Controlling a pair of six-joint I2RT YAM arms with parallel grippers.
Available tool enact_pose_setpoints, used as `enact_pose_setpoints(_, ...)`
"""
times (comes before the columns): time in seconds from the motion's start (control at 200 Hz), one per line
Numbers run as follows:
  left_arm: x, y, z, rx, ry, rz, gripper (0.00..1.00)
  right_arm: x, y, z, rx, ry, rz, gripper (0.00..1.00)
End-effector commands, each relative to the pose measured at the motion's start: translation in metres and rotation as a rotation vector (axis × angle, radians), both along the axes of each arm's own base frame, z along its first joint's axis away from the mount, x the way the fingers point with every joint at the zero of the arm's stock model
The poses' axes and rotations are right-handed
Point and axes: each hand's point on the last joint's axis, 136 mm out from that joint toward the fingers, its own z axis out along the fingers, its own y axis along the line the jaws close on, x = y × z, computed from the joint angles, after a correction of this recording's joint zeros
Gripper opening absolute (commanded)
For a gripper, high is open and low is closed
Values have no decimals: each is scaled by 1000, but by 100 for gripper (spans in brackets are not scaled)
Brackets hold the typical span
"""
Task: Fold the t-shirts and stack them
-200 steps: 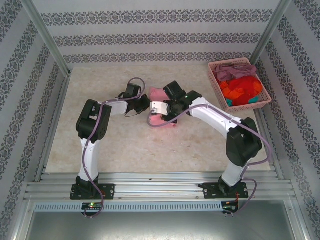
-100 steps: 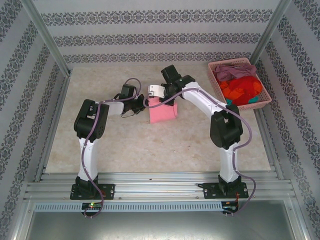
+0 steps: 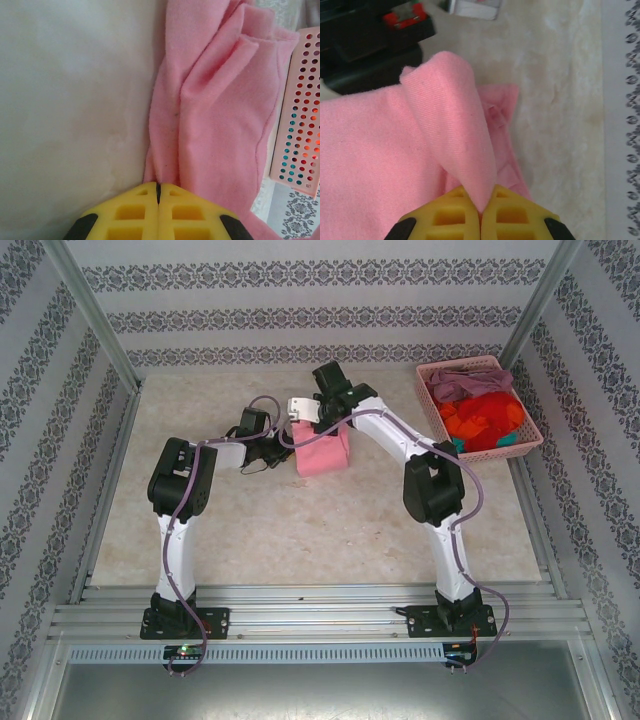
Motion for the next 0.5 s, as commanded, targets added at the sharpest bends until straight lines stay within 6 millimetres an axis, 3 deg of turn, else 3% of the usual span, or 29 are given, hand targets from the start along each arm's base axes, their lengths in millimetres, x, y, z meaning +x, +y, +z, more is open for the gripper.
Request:
enact_pose_setpoints(0.0, -38, 45, -84, 159, 237, 72, 0, 23, 1, 6, 3, -64, -12, 0)
enact_pose_setpoints(0.495, -40, 48, -87, 161, 241, 71, 0, 59, -1, -24, -38, -83, -65, 0)
